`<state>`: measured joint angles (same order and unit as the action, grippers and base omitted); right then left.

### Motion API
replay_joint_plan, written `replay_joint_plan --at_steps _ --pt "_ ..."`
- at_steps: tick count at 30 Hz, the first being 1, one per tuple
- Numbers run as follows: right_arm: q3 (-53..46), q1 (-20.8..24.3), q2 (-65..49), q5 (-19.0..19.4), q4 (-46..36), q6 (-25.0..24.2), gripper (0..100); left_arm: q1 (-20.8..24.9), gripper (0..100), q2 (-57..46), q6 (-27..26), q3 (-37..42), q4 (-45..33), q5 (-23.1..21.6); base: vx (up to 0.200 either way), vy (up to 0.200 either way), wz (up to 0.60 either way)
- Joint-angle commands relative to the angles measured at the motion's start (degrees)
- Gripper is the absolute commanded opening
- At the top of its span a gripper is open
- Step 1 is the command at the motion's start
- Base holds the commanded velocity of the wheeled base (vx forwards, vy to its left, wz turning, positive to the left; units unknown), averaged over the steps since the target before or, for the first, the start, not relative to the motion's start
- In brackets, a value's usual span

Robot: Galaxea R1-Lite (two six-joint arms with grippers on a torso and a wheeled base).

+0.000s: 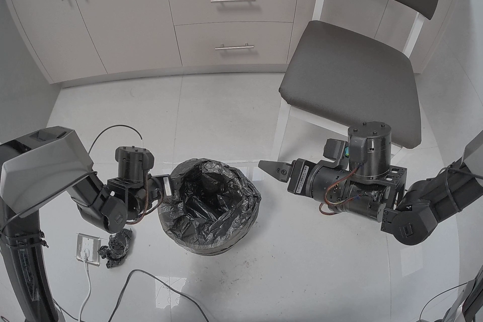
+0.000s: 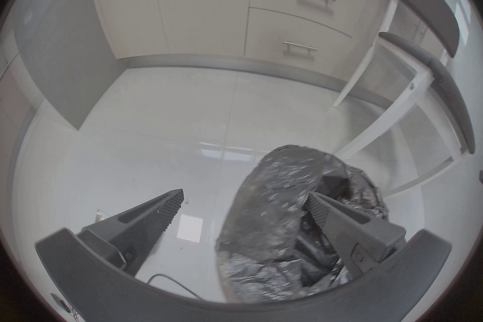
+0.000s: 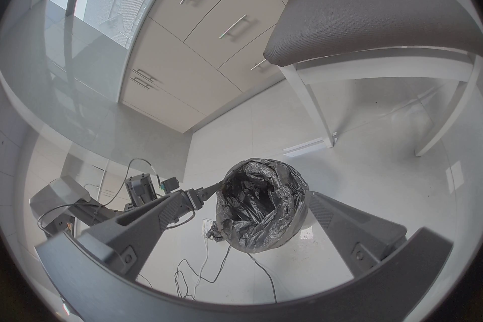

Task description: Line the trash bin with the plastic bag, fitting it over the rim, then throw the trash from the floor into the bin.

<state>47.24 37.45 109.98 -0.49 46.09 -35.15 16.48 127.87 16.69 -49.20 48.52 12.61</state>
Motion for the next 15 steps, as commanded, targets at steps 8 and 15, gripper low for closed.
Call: replay_joint_plan --at_steps 8,15 --pt "-1.3 -1.3 3.0 0.7 2.7 -0.3 100 -11.4 100 -5.6 -0.2 5.9 0.1 -2.7 0.0 0.0 0.0" --pt "-1.4 -1.8 5.4 0.8 4.4 -0.5 100 -18.3 100 -3.1 -0.3 2.4 0.2 -10.3 0.0 0.0 0.0"
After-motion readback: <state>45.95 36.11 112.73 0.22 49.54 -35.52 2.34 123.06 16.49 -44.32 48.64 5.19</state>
